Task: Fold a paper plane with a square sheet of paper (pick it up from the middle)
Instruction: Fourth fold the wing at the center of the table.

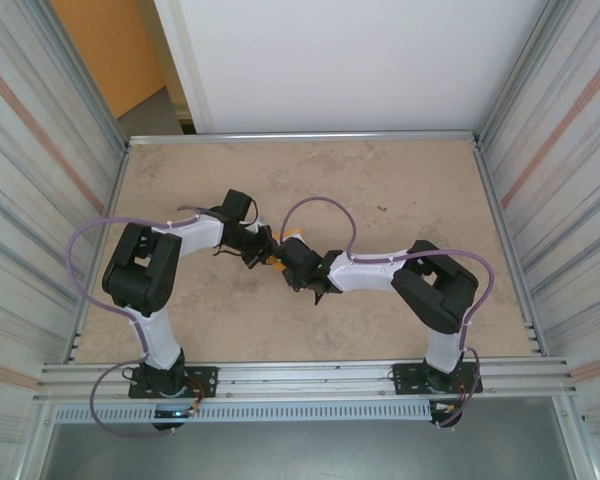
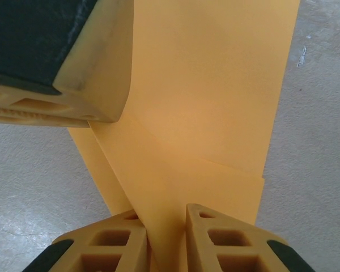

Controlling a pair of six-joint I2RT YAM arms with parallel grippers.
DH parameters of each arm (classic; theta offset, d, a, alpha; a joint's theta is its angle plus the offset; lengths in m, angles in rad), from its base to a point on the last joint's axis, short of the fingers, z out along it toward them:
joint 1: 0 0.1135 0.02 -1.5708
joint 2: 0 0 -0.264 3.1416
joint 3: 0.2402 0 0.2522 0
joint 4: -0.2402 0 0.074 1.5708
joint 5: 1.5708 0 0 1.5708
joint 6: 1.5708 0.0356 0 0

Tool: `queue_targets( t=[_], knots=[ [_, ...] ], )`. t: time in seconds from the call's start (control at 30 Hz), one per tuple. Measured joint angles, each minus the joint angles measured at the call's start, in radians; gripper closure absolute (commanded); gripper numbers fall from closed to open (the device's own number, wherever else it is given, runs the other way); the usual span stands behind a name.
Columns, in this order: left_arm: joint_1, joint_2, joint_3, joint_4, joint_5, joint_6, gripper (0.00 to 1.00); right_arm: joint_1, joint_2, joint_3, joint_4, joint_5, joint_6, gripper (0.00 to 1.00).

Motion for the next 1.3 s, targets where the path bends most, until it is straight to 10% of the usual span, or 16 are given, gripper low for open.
queue_targets(
  t=[0.37, 1.3],
  knots=[
    [0.064, -0.027, 0.008, -0.022, 0.0, 0.007, 0.66, -0.052, -0.009, -0.042, 0.055, -0.117, 0.013, 0.92],
    [0.007, -0.104, -0.199, 0.323, 0.014, -0.036, 0.56, -0.302, -0.06, -0.296, 0.447, -0.722, 0.288, 0.97]
  ],
)
